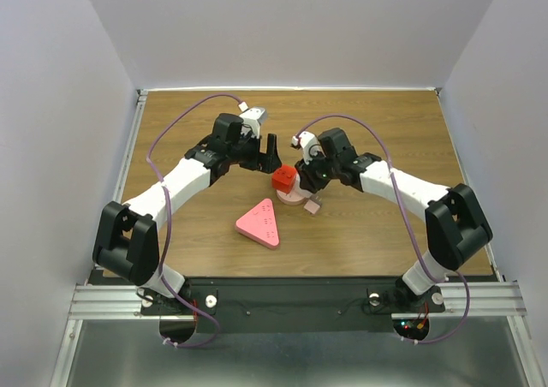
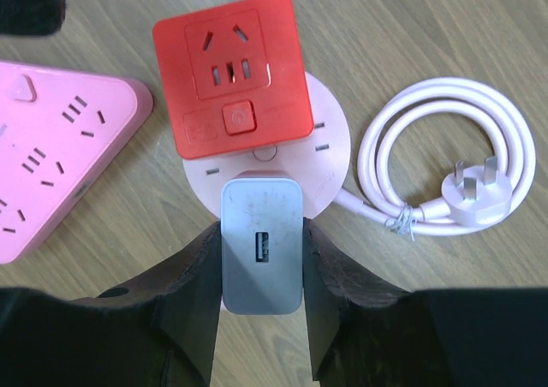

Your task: Insert the plug

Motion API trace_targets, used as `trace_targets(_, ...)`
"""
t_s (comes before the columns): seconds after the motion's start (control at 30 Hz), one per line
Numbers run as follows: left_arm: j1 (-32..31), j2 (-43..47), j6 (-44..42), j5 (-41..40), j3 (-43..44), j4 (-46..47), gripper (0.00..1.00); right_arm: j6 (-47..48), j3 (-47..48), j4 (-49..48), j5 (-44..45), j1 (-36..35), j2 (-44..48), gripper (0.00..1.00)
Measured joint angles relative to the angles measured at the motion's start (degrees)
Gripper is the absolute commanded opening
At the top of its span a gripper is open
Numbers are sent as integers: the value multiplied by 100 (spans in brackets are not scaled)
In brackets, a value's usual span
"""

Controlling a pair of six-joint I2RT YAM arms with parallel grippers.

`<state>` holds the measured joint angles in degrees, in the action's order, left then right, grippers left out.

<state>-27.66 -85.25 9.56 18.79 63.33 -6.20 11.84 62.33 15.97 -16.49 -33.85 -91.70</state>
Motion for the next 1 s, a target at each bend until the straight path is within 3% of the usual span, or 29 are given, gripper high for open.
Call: trace_targets(1.0, 2, 0, -7, 221, 0, -2, 98, 149, 90, -175, 46, 0, -177, 1)
